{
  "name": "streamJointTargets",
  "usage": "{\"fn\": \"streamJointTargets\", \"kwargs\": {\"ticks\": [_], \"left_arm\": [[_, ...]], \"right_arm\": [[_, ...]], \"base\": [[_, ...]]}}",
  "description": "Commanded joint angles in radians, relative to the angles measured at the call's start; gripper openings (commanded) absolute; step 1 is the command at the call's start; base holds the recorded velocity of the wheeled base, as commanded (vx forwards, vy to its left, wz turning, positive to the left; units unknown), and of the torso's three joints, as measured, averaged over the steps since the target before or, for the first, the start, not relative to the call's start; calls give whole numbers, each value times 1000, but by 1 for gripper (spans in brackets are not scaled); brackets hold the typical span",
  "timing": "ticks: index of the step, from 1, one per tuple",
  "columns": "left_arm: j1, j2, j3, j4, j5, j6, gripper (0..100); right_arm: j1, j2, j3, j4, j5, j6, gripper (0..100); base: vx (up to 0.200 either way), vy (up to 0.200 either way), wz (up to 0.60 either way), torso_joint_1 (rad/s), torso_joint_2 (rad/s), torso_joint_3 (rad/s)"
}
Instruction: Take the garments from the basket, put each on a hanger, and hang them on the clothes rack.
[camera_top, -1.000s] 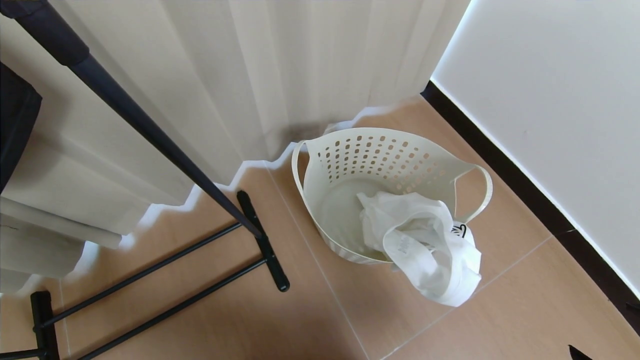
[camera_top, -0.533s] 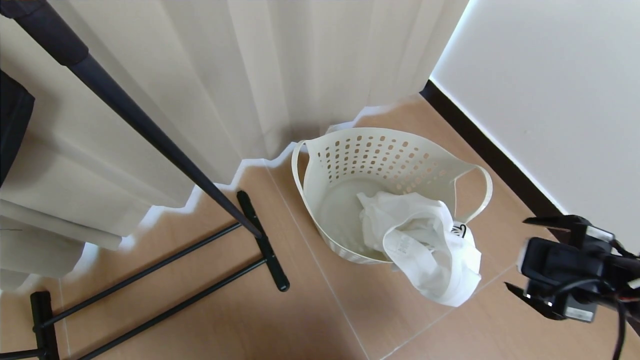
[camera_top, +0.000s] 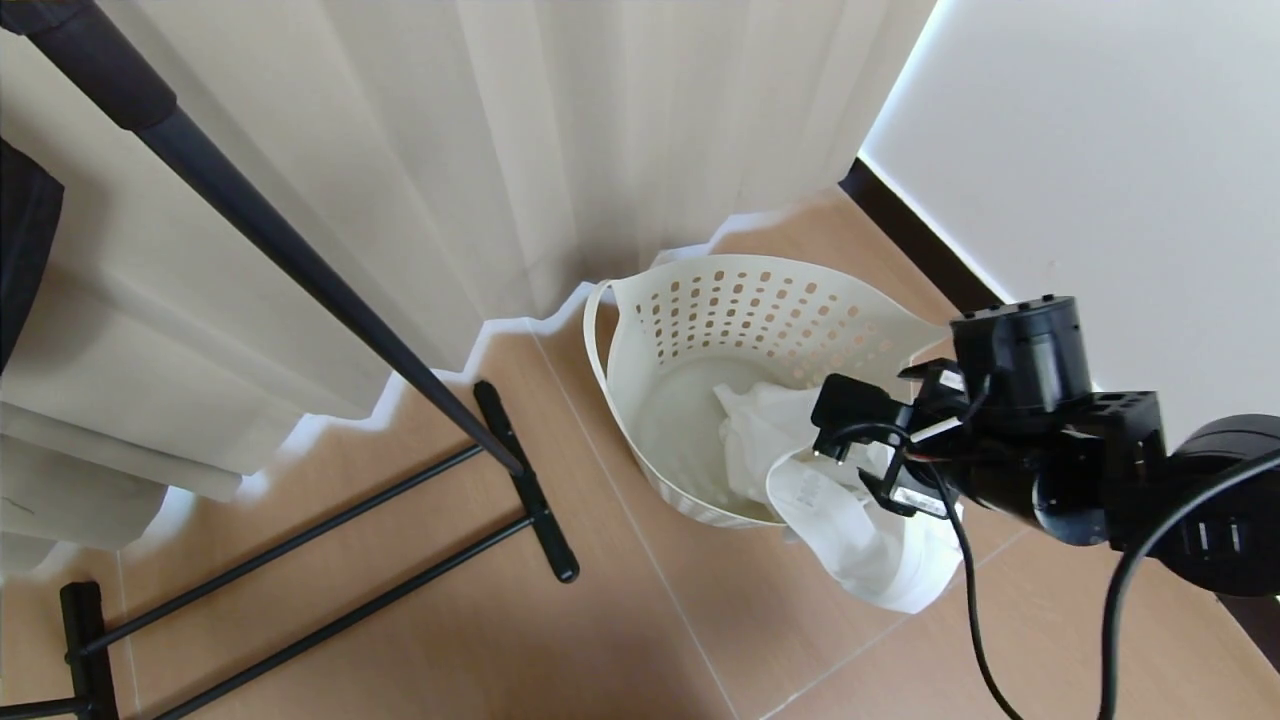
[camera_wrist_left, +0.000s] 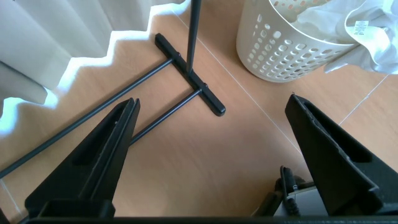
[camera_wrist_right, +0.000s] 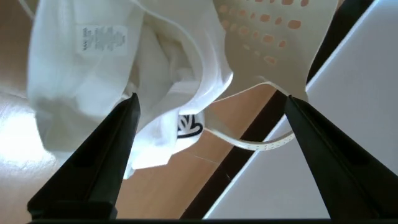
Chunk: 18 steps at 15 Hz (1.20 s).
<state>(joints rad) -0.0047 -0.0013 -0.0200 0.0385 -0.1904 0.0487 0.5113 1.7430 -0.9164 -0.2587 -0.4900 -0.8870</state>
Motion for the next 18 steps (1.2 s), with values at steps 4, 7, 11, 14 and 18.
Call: {"fn": "streamJointTargets", "kwargs": {"ticks": [4, 7, 11, 14, 18], "left_arm": [[0, 1, 0, 0, 0, 0, 100], [0, 1, 0, 0, 0, -1, 100], [0, 1, 0, 0, 0, -1, 100], [0, 1, 0, 0, 2, -1, 100], [0, 1, 0, 0, 2, -1, 100]], "right_arm": [[6, 213, -113, -59, -107, 2, 100], [-7, 251, -162, -71, -111, 0, 100], [-37, 274, -191, -111, -111, 2, 100], [-46, 294, -191, -163, -110, 2, 100], [-45, 311, -190, -220, -101, 11, 0]], "base": [[0, 0, 0, 0, 0, 0], [0, 0, 0, 0, 0, 0], [0, 0, 0, 0, 0, 0], [0, 0, 0, 0, 0, 0], [0, 0, 0, 0, 0, 0]]}}
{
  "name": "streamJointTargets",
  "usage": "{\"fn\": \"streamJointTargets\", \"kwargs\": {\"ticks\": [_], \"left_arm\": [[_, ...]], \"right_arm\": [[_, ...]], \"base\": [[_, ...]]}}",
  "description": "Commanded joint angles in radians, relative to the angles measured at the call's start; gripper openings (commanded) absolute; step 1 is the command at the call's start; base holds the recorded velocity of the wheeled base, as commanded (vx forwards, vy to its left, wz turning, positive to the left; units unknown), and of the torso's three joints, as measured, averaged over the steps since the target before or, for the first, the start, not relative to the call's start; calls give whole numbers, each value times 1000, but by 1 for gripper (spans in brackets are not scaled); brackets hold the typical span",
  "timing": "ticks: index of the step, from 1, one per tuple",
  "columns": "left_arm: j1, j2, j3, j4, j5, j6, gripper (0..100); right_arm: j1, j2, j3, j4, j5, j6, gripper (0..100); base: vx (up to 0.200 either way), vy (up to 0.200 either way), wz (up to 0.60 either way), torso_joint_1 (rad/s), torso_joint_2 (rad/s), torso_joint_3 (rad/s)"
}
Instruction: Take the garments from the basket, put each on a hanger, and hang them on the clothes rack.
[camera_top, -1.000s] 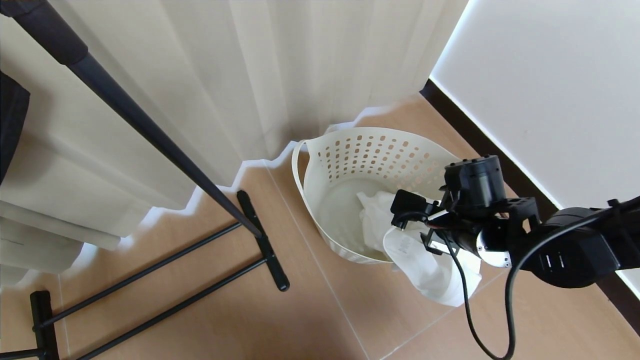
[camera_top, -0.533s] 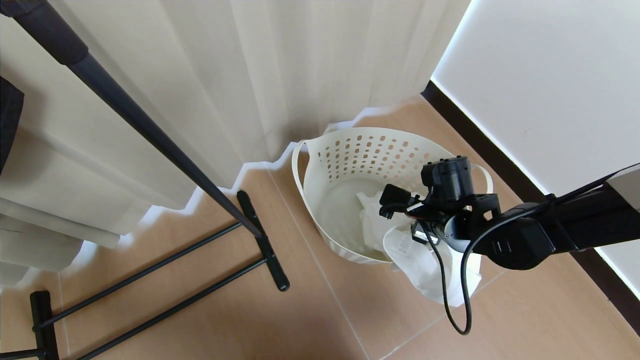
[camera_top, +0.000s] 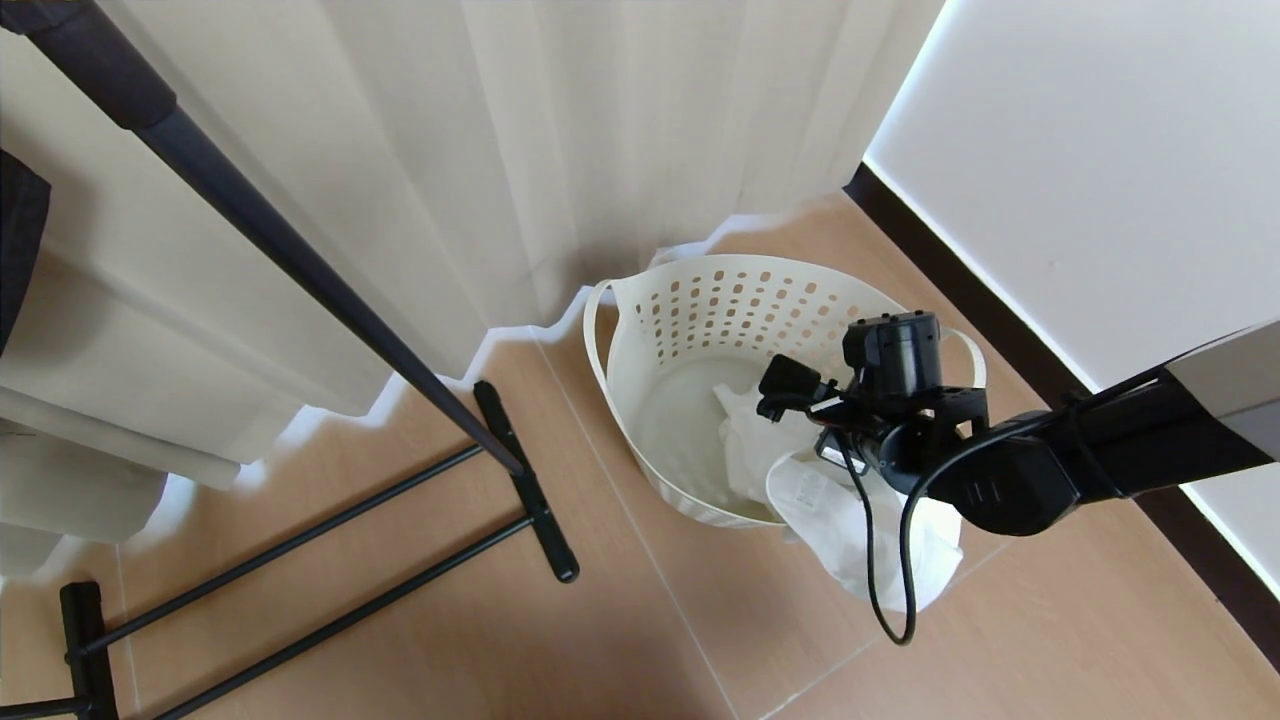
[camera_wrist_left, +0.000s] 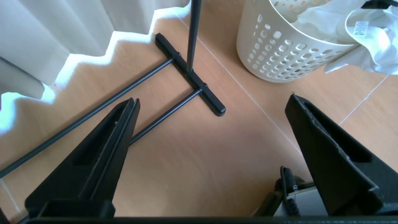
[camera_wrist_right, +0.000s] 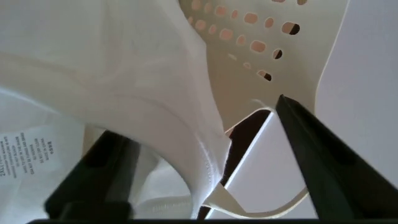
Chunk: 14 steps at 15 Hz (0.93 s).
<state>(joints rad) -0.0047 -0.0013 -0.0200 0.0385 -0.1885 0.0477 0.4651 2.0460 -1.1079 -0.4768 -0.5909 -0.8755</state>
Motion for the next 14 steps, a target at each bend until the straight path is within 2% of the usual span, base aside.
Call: {"fn": "streamJointTargets", "kwargs": {"ticks": [1, 3, 5, 6, 8, 10, 11, 13, 14], "left_arm": [[0, 1, 0, 0, 0, 0, 100], [0, 1, 0, 0, 0, 0, 100], [0, 1, 0, 0, 1, 0, 100], [-1, 1, 0, 0, 1, 0, 100], [0, 1, 2, 0, 3, 0, 100], [0, 1, 0, 0, 4, 0, 100], [0, 1, 2, 0, 4, 0, 100], [0, 1, 0, 0, 4, -2, 100], [0, 1, 0, 0, 3, -2, 100]], "right_arm": [[1, 14, 10, -42, -1, 18, 0], [1, -1, 26, -52, 2, 63, 0], [4, -75, 57, -51, 26, 216, 0], [4, -101, 69, -51, 40, 250, 0], [18, -268, 164, -51, 62, 475, 0], [73, -421, 258, -51, 69, 642, 0], [99, -517, 330, -51, 94, 693, 0], [125, -655, 410, -51, 132, 736, 0], [145, -753, 450, -51, 180, 783, 0]], "base": [[0, 0, 0, 0, 0, 0], [0, 0, 0, 0, 0, 0], [0, 0, 0, 0, 0, 0], [0, 0, 0, 0, 0, 0], [0, 0, 0, 0, 0, 0], [0, 0, 0, 0, 0, 0], [0, 0, 0, 0, 0, 0], [0, 0, 0, 0, 0, 0], [0, 0, 0, 0, 0, 0]]}}
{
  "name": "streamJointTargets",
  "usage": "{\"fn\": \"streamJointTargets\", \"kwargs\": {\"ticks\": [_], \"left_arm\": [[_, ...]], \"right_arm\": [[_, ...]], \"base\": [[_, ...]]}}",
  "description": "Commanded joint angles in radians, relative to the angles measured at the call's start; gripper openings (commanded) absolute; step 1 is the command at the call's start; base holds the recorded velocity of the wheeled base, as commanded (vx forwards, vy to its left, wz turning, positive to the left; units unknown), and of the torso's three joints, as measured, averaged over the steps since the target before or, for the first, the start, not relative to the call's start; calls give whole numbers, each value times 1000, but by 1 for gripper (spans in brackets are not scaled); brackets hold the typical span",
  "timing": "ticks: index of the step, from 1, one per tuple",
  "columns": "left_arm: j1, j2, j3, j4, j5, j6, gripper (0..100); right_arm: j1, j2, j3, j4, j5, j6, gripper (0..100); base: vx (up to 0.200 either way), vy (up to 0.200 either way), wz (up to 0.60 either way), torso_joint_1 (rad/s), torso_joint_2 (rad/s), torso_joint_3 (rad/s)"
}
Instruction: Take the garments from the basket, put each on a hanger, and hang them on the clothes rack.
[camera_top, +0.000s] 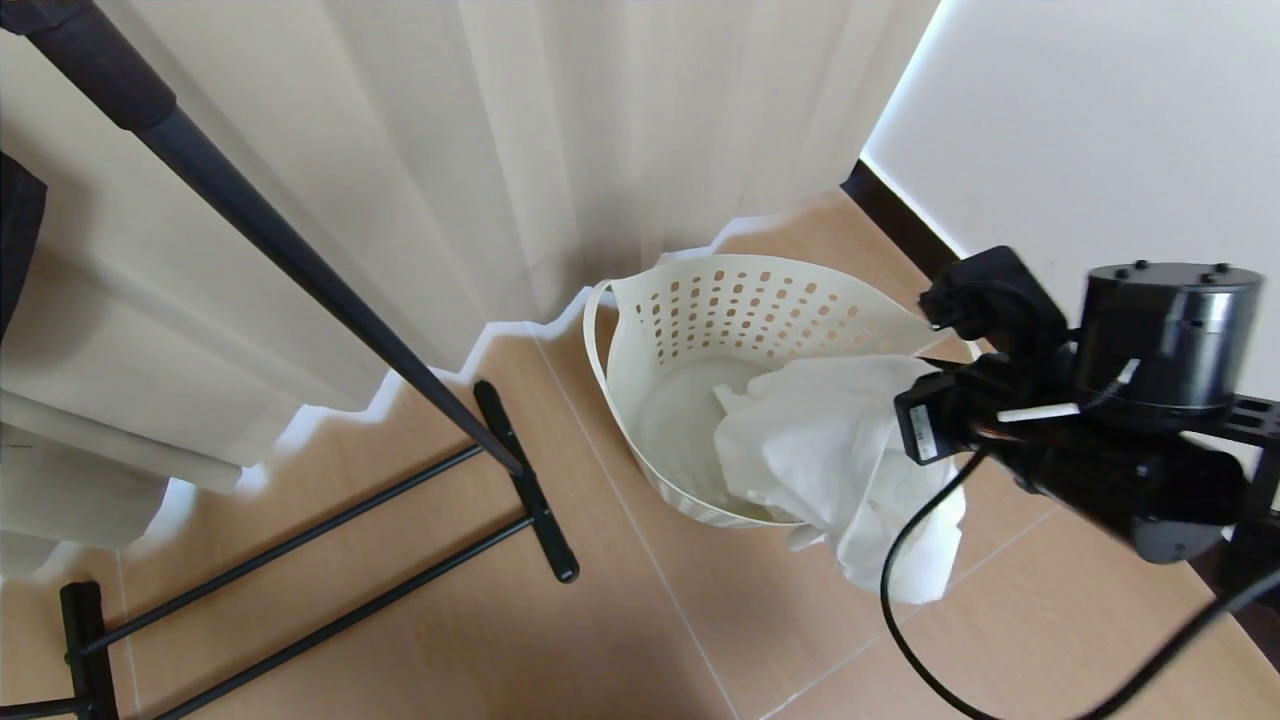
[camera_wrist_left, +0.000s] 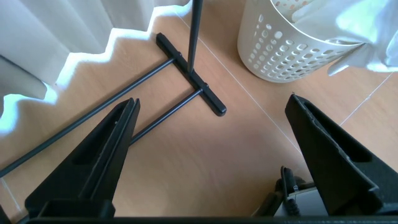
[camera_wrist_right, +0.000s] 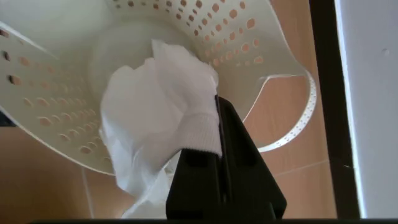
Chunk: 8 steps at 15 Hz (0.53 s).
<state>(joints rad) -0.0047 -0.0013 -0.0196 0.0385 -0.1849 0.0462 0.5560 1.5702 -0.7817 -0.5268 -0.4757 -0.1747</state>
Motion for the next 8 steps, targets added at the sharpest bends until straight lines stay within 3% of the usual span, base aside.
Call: {"fn": "streamJointTargets", "kwargs": {"ticks": [1, 2, 3, 8], "left_arm": [[0, 1, 0, 0, -4, 1, 100], [0, 1, 0, 0, -4, 1, 100], [0, 1, 0, 0, -4, 3, 100], [0, 1, 0, 0, -4, 3, 100]], "right_arm": [[56, -317, 137, -1, 101, 119, 0], [56, -334, 131, 4, 169, 126, 0], [56, -335, 127, 5, 189, 126, 0], [50, -302, 125, -1, 192, 127, 0]], "base": [[0, 0, 0, 0, 0, 0], [0, 0, 0, 0, 0, 0], [0, 0, 0, 0, 0, 0], [0, 0, 0, 0, 0, 0]]}}
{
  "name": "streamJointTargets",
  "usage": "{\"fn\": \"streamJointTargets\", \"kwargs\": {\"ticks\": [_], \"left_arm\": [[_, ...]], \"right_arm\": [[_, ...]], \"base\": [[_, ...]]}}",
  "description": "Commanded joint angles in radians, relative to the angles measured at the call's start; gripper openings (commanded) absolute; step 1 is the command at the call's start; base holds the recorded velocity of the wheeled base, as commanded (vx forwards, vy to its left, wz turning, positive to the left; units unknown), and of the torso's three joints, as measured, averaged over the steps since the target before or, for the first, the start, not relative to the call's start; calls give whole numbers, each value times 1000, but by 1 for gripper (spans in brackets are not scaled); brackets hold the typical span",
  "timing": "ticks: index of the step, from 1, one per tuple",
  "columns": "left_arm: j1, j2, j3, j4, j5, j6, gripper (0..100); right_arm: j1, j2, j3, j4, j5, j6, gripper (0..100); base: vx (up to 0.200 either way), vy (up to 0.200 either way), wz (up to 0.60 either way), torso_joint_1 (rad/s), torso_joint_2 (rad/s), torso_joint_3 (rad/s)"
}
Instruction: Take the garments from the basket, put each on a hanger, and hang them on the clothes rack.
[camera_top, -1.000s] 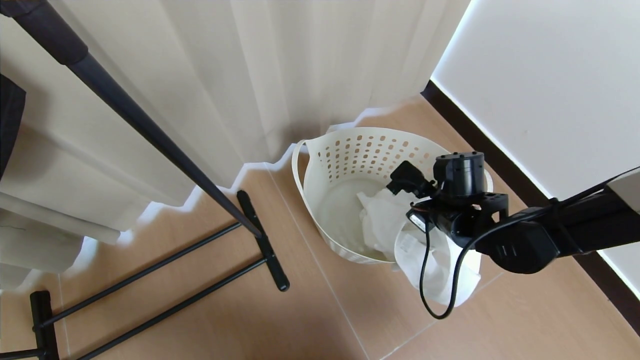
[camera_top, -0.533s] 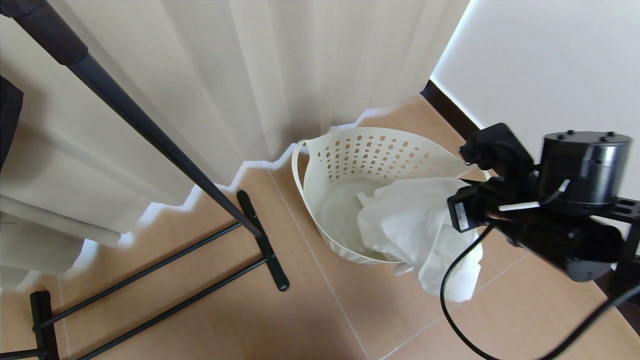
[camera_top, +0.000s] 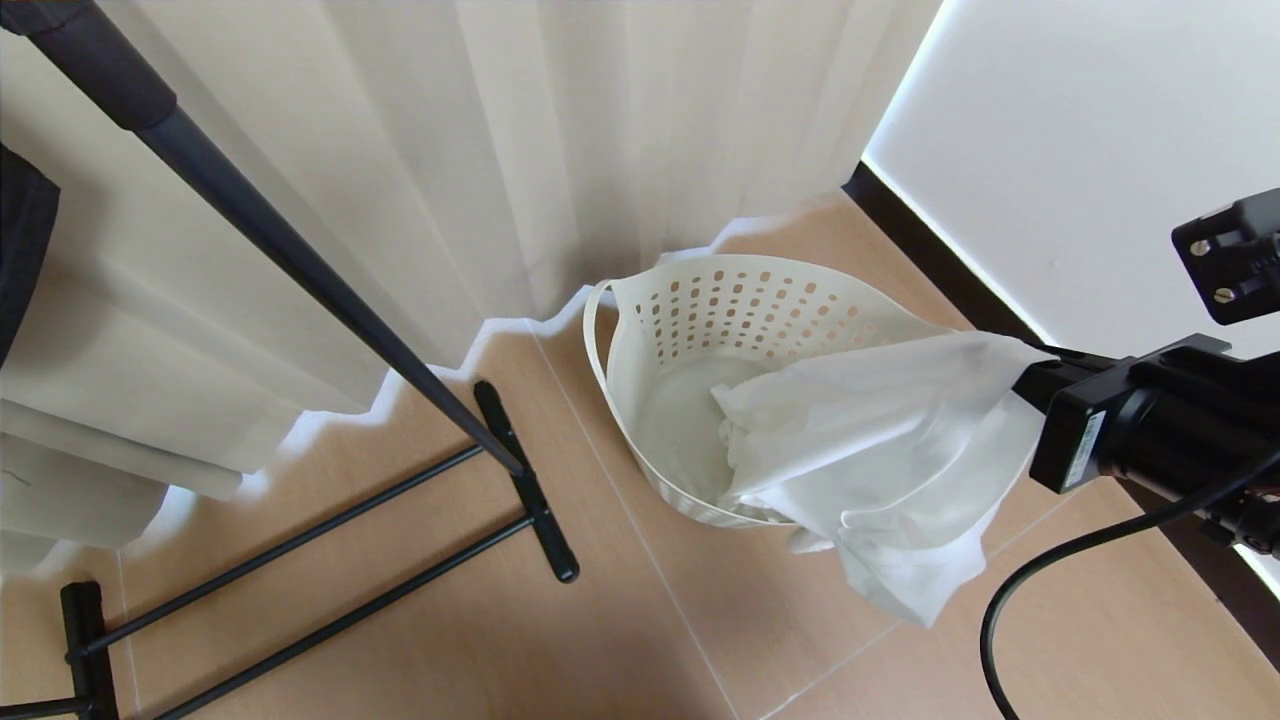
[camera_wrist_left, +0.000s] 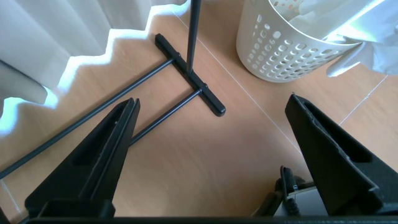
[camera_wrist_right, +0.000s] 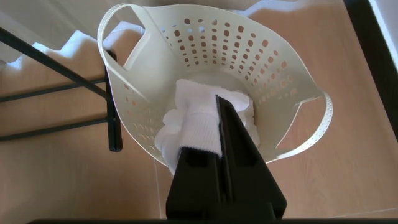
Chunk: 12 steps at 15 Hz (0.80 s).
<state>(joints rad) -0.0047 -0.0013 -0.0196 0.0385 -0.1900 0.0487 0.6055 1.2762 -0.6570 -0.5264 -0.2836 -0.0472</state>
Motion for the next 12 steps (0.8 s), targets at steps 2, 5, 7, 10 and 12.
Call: {"fn": "streamJointTargets", "kwargs": {"ticks": [2, 5, 7, 10, 12], "left_arm": [[-1, 3, 0, 0, 0, 0, 100], [-3, 6, 0, 0, 0, 0, 100], [-3, 4, 0, 0, 0, 0, 100], [-3, 4, 0, 0, 0, 0, 100], [-3, 4, 0, 0, 0, 0, 100]], "right_arm": [[-1, -9, 2, -1, -3, 0, 0], [-1, -17, 8, -1, -6, -2, 0], [-1, -35, 33, -1, -2, 3, 0], [-1, -67, 50, -6, 0, -2, 0], [-3, -63, 48, -4, 0, -2, 0]], "base": [[0, 0, 0, 0, 0, 0], [0, 0, 0, 2, -1, 33], [0, 0, 0, 7, 0, 154], [0, 0, 0, -1, 4, 198], [0, 0, 0, 5, 0, 202]]}}
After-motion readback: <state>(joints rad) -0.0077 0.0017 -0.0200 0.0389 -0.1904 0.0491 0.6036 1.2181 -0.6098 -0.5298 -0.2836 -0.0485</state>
